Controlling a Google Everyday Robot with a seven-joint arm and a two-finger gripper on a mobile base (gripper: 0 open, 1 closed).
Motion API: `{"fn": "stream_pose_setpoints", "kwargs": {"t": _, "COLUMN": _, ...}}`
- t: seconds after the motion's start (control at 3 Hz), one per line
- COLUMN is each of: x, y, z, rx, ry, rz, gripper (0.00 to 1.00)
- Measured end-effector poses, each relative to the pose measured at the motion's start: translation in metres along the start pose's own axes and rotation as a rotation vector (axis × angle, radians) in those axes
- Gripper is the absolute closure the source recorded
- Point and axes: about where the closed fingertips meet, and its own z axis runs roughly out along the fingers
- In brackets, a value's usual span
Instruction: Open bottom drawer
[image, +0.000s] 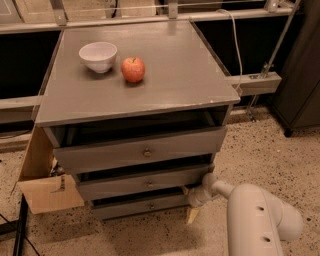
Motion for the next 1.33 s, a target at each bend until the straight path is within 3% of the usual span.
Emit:
{"fn": "stream_pose_setpoints", "kwargs": {"t": 1.0, "x": 0.001, "y": 0.009, "z": -0.005, "rx": -0.051, "ry": 0.014, "rz": 0.062, "gripper": 0.0}}
{"fn": "stream_pose_setpoints", "kwargs": {"t": 1.33, "x": 0.005, "y": 0.024, "z": -0.013, "rx": -0.097, "ry": 0.033, "rz": 0.121, "gripper": 0.0}}
